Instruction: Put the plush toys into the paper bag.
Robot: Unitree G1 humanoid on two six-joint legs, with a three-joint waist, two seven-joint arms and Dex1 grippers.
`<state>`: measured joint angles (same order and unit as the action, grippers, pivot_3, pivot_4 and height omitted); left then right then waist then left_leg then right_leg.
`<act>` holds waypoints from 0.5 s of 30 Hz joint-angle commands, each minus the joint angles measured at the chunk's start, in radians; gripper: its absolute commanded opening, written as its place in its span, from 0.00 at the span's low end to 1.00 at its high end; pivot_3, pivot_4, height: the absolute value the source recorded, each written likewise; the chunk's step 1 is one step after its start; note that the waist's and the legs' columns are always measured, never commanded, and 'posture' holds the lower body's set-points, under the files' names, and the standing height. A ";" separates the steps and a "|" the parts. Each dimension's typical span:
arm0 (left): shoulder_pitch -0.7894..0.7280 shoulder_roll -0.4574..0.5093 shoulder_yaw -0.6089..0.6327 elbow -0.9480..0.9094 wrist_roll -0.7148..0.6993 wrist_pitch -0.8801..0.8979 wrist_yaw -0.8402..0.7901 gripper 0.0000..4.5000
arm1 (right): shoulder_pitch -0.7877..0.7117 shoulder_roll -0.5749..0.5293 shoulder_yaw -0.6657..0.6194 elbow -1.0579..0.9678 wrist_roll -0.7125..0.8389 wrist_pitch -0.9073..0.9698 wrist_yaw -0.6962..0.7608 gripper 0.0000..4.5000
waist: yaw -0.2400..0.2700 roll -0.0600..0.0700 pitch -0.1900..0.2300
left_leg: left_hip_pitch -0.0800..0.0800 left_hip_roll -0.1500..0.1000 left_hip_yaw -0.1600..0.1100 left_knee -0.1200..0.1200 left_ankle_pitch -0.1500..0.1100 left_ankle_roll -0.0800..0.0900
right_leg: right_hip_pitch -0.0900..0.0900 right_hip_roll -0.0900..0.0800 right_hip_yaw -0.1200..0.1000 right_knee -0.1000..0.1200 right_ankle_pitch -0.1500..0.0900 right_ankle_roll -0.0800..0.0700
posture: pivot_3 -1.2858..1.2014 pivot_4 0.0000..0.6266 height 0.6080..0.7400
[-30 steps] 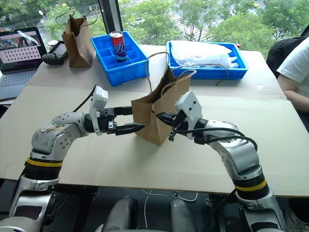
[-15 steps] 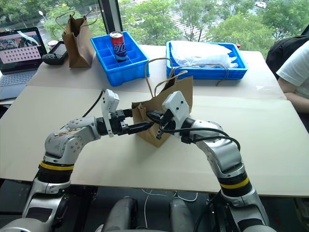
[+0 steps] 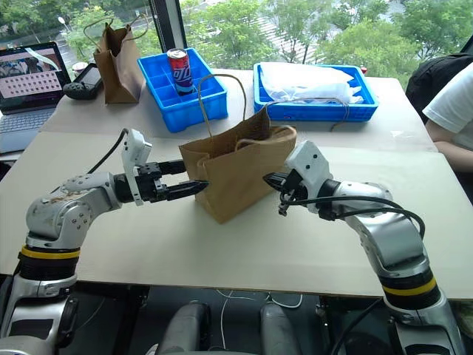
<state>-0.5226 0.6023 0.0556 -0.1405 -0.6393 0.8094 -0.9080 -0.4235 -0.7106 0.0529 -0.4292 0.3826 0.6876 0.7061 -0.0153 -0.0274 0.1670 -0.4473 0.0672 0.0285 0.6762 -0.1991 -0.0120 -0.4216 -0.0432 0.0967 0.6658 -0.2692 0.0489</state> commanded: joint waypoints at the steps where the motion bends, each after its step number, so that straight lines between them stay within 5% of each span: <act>1: 0.008 -0.018 -0.001 -0.046 -0.021 -0.002 0.013 1.00 | -0.001 0.000 -0.015 -0.031 0.013 -0.012 0.017 0.00 | 0.000 0.000 0.000 | 0.000 0.000 0.000 0.000 0.000 0.000 | 0.000 0.000 0.000 0.000 0.000 0.000 | 0.52 0.24 0.77; 15: 0.019 -0.054 -0.033 -0.066 -0.007 0.000 0.071 1.00 | -0.100 0.267 0.107 -0.044 0.046 -0.028 -0.052 0.00 | -0.001 0.000 0.000 | 0.000 0.000 0.000 0.000 0.000 0.000 | 0.000 0.000 0.000 0.001 0.000 0.000 | 0.52 0.24 0.77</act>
<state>-0.4982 0.5506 0.0280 -0.1832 -0.6483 0.8160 -0.8389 -0.4944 -0.4708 0.1550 -0.4596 0.4156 0.6888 0.6683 -0.0166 -0.0274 0.1670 -0.4471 0.0673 0.0283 0.6765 -0.1991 -0.0122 -0.4216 -0.0430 0.0967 0.6668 -0.2692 0.0489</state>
